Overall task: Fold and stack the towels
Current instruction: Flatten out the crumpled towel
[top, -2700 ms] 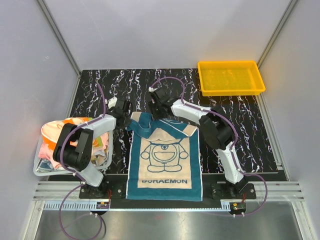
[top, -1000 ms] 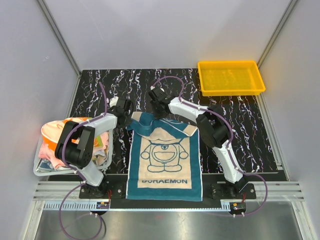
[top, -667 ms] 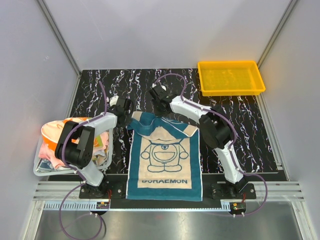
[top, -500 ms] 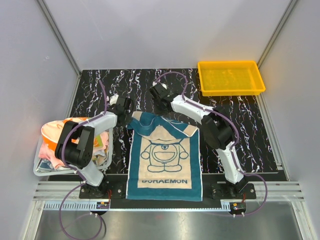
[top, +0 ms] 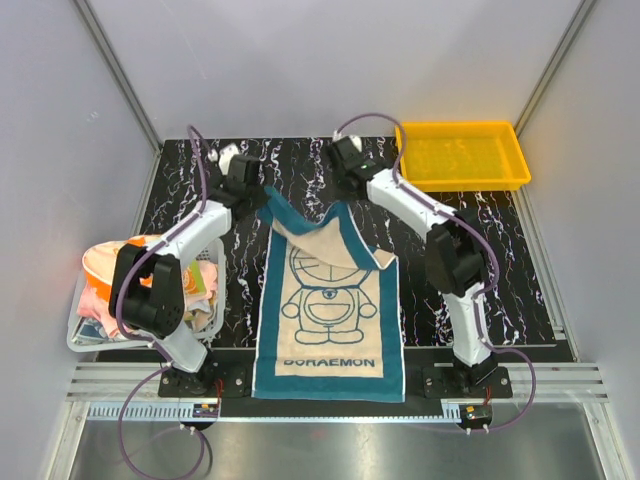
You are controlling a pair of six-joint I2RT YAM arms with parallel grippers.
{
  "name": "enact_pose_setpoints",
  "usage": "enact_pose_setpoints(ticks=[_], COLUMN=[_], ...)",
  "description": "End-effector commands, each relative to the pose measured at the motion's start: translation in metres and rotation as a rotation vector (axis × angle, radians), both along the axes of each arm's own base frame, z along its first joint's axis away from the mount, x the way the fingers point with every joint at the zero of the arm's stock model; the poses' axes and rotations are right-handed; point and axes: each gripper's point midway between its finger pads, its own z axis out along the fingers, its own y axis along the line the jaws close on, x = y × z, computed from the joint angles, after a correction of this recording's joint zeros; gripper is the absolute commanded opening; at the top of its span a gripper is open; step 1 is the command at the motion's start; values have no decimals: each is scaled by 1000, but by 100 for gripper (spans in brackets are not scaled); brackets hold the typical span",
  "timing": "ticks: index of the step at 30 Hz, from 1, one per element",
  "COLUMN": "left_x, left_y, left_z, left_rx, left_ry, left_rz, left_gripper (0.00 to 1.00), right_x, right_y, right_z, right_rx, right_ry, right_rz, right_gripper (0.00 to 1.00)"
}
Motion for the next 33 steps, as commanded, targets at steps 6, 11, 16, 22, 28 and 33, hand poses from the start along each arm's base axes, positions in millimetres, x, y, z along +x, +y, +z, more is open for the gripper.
enact_pose_setpoints(ticks=[6, 11, 16, 22, 28, 33], left_x=[93, 134, 179, 227, 259, 272], left_y=[-23, -31, -24, -21, -17, -17], left_z=[125, 145, 150, 157, 174, 189], left_rx=[31, 75, 74, 41, -12, -50], left_ry=[-401, -513, -572, -631, -730, -789], left_rz=[-75, -118, -113, -116, -99, -93], left_gripper=[0, 0, 0, 0, 0, 0], right_x=[93, 138, 182, 223, 242, 245], right_y=[-68, -86, -94, -100, -116, -123], right_z=[107, 137, 140, 158, 176, 205], right_rx=[-4, 15, -11, 47, 79, 129], right_ry=[-336, -463, -540, -674, -784, -850], right_rz=[-143, -171, -171, -181, -197, -191], right_gripper=[0, 0, 0, 0, 0, 0])
